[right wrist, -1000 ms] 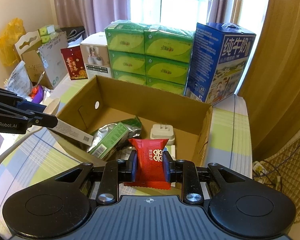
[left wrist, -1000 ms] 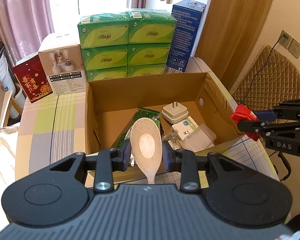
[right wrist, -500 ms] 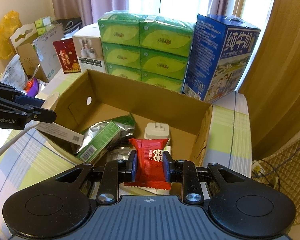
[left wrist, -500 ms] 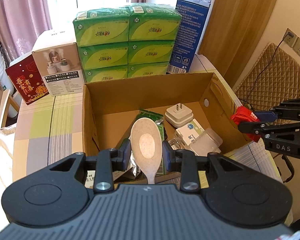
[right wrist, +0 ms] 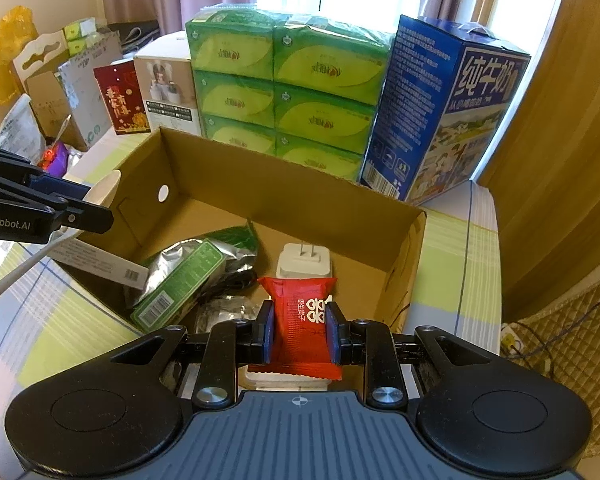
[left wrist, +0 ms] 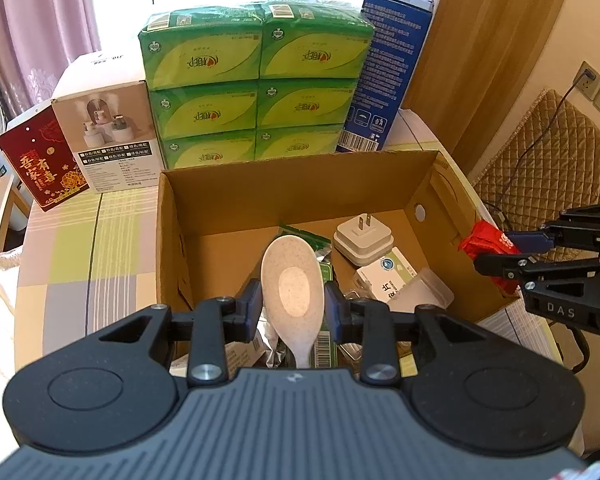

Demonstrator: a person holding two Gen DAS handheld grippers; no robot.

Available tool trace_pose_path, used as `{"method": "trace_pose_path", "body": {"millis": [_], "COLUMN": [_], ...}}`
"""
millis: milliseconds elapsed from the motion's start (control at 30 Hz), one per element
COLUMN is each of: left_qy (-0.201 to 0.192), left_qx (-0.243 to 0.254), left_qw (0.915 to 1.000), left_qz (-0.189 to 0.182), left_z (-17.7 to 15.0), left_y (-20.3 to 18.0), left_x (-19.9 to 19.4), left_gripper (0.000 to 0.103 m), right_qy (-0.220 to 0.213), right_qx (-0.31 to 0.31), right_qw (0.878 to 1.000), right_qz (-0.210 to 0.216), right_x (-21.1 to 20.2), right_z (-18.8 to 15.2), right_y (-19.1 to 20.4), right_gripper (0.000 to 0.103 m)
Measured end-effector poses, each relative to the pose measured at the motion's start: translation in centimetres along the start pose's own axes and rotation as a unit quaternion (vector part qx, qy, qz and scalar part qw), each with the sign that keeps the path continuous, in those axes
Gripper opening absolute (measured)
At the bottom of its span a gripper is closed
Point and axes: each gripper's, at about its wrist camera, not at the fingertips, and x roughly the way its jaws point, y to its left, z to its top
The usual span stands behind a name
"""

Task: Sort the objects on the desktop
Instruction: 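Lower the spoon and candy packet into the box and open both tools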

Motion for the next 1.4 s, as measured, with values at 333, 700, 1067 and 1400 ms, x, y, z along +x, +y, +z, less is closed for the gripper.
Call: {"method": "trace_pose_path", "body": {"millis": [333, 700, 1067, 1400], "left_qy": [0.004, 0.007, 0.009, 0.008], "left_qx": [-0.004, -0.008, -0.014, -0.024], "left_qw": [1.0000, 0.9999, 0.9998, 0.9996], "left_qz": [0.002, 0.006, 0.006, 0.010], "left_z": [0.7, 1.3, 1.5, 1.7], "left_y": [0.5, 1.0, 1.5, 2.1], "left_x": [1.0, 2.2, 3.4, 4.4], "left_gripper": [0.027, 0.027, 0.027, 0.028], "right_qy": [0.005, 0.011, 0.015, 0.018], "right_qx": [-0.008, -0.010, -0.001, 0.000], "right_qw": [1.000, 1.000, 1.000, 1.000], "right_qz": [0.000, 0.003, 0.010, 0.010], "right_x": [0.9, 1.9, 2.6, 3.4], "right_z": [0.7, 1.1, 1.6, 1.9], "right_y": [0.2, 0.1, -0.2, -0.4], "right_gripper": [0.023, 0.023, 0.023, 0.023]}}
